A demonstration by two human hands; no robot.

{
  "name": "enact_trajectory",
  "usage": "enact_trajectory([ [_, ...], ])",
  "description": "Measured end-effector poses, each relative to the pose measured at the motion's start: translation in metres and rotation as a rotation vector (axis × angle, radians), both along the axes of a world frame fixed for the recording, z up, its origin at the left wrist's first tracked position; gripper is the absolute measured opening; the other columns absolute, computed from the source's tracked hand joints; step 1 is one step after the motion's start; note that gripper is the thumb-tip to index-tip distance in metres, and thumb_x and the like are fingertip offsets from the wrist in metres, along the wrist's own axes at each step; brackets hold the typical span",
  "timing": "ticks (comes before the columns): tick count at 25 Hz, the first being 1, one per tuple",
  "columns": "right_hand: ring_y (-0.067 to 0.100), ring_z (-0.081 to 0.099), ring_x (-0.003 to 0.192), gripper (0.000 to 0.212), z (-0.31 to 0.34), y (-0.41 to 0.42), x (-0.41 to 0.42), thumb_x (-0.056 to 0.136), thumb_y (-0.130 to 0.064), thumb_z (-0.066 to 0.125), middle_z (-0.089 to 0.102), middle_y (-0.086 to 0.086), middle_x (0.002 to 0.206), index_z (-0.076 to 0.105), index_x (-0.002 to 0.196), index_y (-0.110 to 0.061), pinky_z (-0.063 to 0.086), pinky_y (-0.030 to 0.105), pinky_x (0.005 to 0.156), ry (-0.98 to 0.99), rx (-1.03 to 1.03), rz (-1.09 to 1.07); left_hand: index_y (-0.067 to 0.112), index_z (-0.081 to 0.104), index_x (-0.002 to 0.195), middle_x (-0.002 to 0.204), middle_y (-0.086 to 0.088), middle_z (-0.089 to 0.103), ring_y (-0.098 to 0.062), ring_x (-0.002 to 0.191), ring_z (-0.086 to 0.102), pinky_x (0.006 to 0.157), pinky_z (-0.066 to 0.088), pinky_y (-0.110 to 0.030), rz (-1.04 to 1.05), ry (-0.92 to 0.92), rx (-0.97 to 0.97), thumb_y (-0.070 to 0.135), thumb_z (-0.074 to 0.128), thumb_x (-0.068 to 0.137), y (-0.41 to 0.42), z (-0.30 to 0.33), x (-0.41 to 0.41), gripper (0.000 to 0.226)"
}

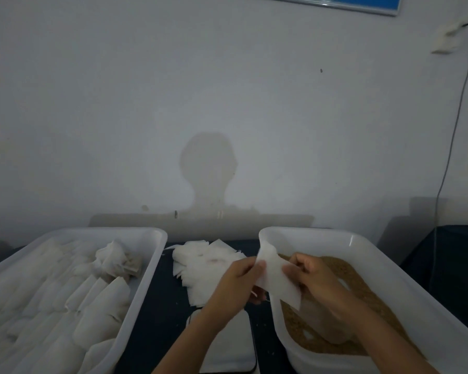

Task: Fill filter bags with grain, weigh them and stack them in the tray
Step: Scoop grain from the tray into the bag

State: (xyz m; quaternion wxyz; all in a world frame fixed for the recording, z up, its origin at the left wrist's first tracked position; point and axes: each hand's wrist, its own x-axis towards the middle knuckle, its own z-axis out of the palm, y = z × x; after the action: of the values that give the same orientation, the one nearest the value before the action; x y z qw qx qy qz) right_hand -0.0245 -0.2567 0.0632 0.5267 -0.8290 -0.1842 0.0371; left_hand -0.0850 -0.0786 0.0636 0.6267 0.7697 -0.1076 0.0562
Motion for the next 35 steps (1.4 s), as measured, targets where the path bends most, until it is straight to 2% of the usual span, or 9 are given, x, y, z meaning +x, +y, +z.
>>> enact_trajectory([
  [3,0.011,0.058,0.076,0.014,0.001,-0.022,0.0,0.088,-0.023,0.065,0.059,-0.002,0.086,0.053,0.082,-0.019,0.045,0.021,0.064,-0.26,-0.166,-0.254,0.005,0.063,0.09,0.074,-0.004,0.062,-0.01,0.06,0.058,0.058,0.051,-0.021,-0.035,-0.065,0.135,0.026,0.046,0.099,-0.038,0.0,0.019,0.03],
  [5,0.011,0.053,0.07,0.018,-0.001,-0.035,-0.003,0.089,-0.022,0.063,0.053,-0.003,0.079,0.048,0.08,-0.02,0.045,0.025,0.063,-0.38,-0.082,-0.345,-0.001,0.063,0.089,0.072,-0.008,0.061,-0.014,0.059,0.057,0.06,0.051,-0.026,-0.031,-0.098,0.208,0.027,0.05,0.098,-0.061,-0.006,0.031,0.032],
  [8,0.013,0.048,0.059,0.035,0.0,-0.05,-0.008,0.092,-0.035,0.056,0.048,0.007,0.064,0.052,0.07,-0.009,0.041,0.029,0.059,-0.202,0.05,-0.258,0.003,0.064,0.084,0.067,-0.005,0.061,-0.013,0.056,0.057,0.06,0.051,-0.025,-0.056,-0.098,0.253,0.036,0.051,0.097,-0.087,-0.015,0.044,0.038],
  [11,0.015,0.051,0.058,0.044,-0.008,-0.059,-0.008,0.093,-0.039,0.055,0.052,0.01,0.065,0.06,0.077,0.002,0.042,0.026,0.056,0.012,-0.04,-0.211,0.012,0.068,0.089,0.075,-0.005,0.069,-0.011,0.058,0.063,0.062,0.054,-0.024,-0.055,-0.096,0.364,0.036,0.051,0.096,-0.1,-0.032,0.053,0.03],
  [13,0.014,0.056,0.058,0.034,-0.017,-0.061,-0.007,0.093,-0.034,0.056,0.06,0.006,0.069,0.062,0.078,-0.005,0.046,0.022,0.052,0.115,-0.034,-0.227,0.014,0.068,0.089,0.076,-0.002,0.07,-0.009,0.057,0.065,0.06,0.055,-0.02,-0.08,-0.075,0.403,0.035,0.055,0.095,-0.103,-0.041,0.056,0.026],
  [16,0.009,0.06,0.051,0.033,-0.027,-0.063,-0.001,0.095,-0.024,0.056,0.062,-0.003,0.058,0.065,0.064,-0.018,0.045,0.02,0.046,0.215,0.118,-0.236,0.009,0.068,0.082,0.06,0.007,0.057,-0.009,0.053,0.061,0.049,0.038,-0.012,-0.073,-0.081,0.429,0.032,0.058,0.092,-0.105,-0.046,0.059,0.027],
  [19,0.012,0.057,0.046,0.045,-0.035,-0.064,0.005,0.098,-0.02,0.051,0.059,-0.005,0.05,0.067,0.056,-0.024,0.044,0.023,0.042,0.236,0.131,-0.221,0.013,0.061,0.071,0.06,0.004,0.049,-0.007,0.053,0.044,0.055,0.033,-0.022,-0.077,-0.064,0.4,0.028,0.057,0.089,-0.109,-0.044,0.058,0.024],
  [25,0.021,0.062,0.064,0.028,-0.04,-0.069,0.011,0.096,-0.017,0.052,0.067,0.009,0.071,0.075,0.079,-0.02,0.046,0.03,0.056,0.309,0.33,-0.174,0.014,0.05,0.07,0.065,0.003,0.048,-0.013,0.064,0.047,0.066,0.038,-0.025,-0.075,0.13,0.063,0.026,0.053,0.094,-0.108,-0.038,0.057,0.028],
  [35,0.021,0.066,0.074,0.023,-0.036,-0.067,0.005,0.096,-0.029,0.053,0.071,0.007,0.077,0.069,0.1,-0.013,0.049,0.03,0.062,0.365,0.348,-0.206,0.013,0.065,0.071,0.063,0.007,0.059,-0.005,0.06,0.054,0.063,0.045,-0.021,-0.071,-0.012,0.108,0.021,0.057,0.093,-0.106,-0.035,0.051,0.025],
])
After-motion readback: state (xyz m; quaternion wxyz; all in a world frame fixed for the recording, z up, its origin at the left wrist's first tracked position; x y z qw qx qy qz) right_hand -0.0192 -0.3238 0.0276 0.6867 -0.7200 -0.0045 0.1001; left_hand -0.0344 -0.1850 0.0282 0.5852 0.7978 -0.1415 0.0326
